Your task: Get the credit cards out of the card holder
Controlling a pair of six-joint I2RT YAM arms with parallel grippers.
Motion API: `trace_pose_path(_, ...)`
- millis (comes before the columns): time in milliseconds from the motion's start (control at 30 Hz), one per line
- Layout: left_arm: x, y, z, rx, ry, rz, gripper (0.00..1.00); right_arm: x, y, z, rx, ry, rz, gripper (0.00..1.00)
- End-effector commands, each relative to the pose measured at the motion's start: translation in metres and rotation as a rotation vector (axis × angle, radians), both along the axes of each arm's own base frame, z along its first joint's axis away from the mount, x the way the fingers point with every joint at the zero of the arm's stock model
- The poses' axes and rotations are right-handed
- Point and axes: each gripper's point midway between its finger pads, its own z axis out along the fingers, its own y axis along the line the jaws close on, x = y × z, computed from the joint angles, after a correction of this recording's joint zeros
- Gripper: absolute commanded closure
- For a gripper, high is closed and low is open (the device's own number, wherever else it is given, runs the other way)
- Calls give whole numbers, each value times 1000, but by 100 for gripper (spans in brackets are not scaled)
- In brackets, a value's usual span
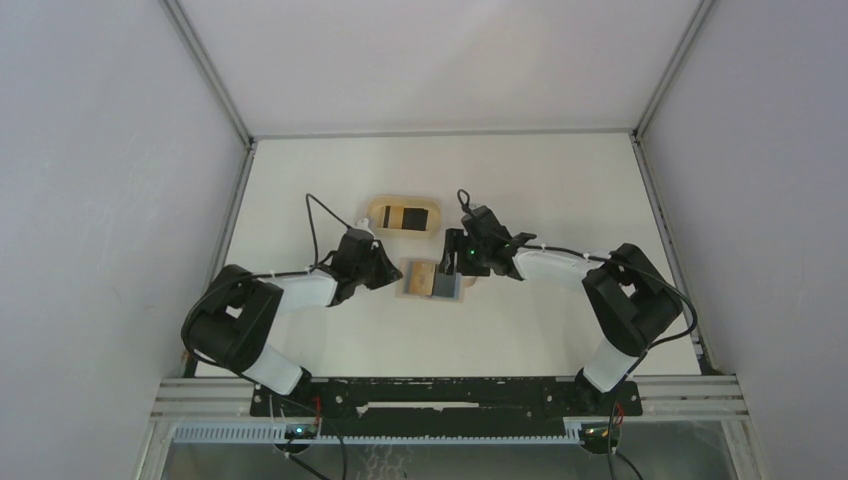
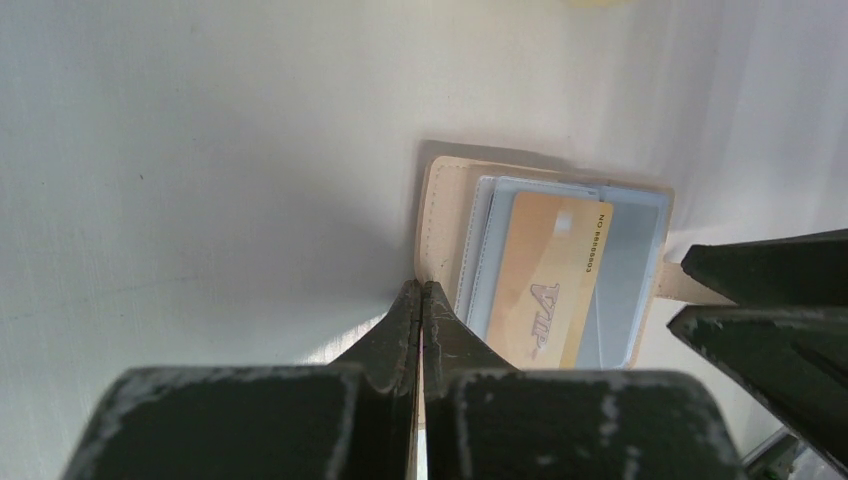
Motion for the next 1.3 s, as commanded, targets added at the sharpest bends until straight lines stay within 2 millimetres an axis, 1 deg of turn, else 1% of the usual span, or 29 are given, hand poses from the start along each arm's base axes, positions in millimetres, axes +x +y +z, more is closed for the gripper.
trace_pose_path(0, -41, 29, -48, 146, 188, -1, 100, 4, -7, -7, -25, 3, -35, 30)
trace_pose_path(100, -41, 29, -48, 146, 188, 1, 100, -2, 1, -12, -17, 18, -14, 30)
trace_pose_path(300, -42, 29, -49, 146, 194, 3, 100, -11, 20, -15, 24, 33, 20, 29)
trace_pose_path(400, -41, 29, -48, 146, 192, 2, 100, -13, 21, -20, 25, 49, 23, 29)
trace_pose_path(500, -41, 29, -48, 146, 192, 1, 100, -13, 23, -19, 36, 49, 27, 30)
trace_pose_path(700, -41, 29, -48, 146, 193, 1, 100, -9, 27, -2, 70, 11, 30, 30)
trace_pose_path(867, -41, 28, -50, 149, 200, -2, 100, -6, 25, 6, 50, -12, 34, 30)
trace_pose_path(1033, -41, 28, -50, 147, 203, -4, 100, -3, 25, 19, 18, -71, 55, 30)
trace_pose_path(1133, -42, 28, -51, 146, 205, -5, 100, -3, 33, 29, 16, -108, 85, 30)
trace_pose_path(1267, -42, 27, -52, 143, 207, -8, 100, -5, 49, 36, 46, -129, 138, 29)
